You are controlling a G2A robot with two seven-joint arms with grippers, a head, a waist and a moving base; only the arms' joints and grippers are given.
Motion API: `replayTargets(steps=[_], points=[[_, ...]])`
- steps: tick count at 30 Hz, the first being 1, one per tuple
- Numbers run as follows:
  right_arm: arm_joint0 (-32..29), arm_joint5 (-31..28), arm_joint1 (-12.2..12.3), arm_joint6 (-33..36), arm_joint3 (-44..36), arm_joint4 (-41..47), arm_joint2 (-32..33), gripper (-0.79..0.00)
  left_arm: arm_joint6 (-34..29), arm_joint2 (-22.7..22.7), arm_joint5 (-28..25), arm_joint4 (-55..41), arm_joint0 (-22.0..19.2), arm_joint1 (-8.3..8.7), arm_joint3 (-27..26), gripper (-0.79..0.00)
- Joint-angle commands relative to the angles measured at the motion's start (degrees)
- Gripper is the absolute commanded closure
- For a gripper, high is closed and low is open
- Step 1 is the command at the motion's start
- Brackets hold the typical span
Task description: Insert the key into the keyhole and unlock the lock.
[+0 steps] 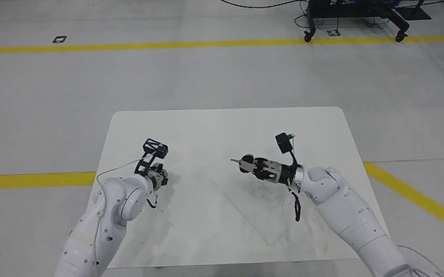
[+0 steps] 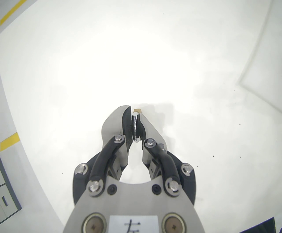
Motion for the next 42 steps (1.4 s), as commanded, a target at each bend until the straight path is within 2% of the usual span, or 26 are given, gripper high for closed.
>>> replayTargets(steps=[1, 9, 14, 20, 24, 26, 28, 35, 39, 42], points=[[0.0, 0.0, 0.0, 0.0, 0.0, 0.0, 0.0, 0.0, -0.5, 0.0, -0.1, 0.4, 0.1, -0.01, 0.1, 0.0], [0.0, 0.0, 0.0, 0.0, 0.0, 0.0, 0.0, 0.0, -0.9, 0.3, 0.8, 2.0, 0.2, -0.27, 0.0, 0.0], [0.0, 0.0, 0.0, 0.0, 0.0, 0.0, 0.0, 0.0, 2.2, -1.2, 1.1, 0.0, 0.8, -0.37, 0.0, 0.0], [0.0, 0.0, 0.0, 0.0, 0.0, 0.0, 0.0, 0.0, 10.9, -6.5, -6.1, -13.2, 4.4, -0.15, -1.4, 0.0], [0.0, 0.0, 0.0, 0.0, 0.0, 0.0, 0.0, 0.0, 14.6, -8.9, -19.6, -31.0, 5.5, -0.15, 0.7, 0.0], [0.0, 0.0, 0.0, 0.0, 0.0, 0.0, 0.0, 0.0, 15.5, -9.0, -27.8, -40.0, 5.0, -0.2, 3.0, 0.0], [0.0, 0.0, 0.0, 0.0, 0.0, 0.0, 0.0, 0.0, 16.2, -8.6, -33.8, -44.9, 3.8, -0.26, 5.8, 0.0], [0.0, 0.0, 0.0, 0.0, 0.0, 0.0, 0.0, 0.0, 15.5, -8.3, -35.0, -44.5, 3.2, -0.22, 6.4, 0.0], [-0.2, 1.3, -0.1, -1.4, -0.7, -0.2, 0.2, 0.0, 17.1, -5.5, -34.7, -55.1, 2.4, -0.92, 10.3, 0.0], [-0.9, 0.0, -0.6, -5.8, -2.7, 2.3, -0.6, 0.0, 13.0, -2.2, -34.6, -67.5, -0.6, -1.59, 16.1, 0.0]])
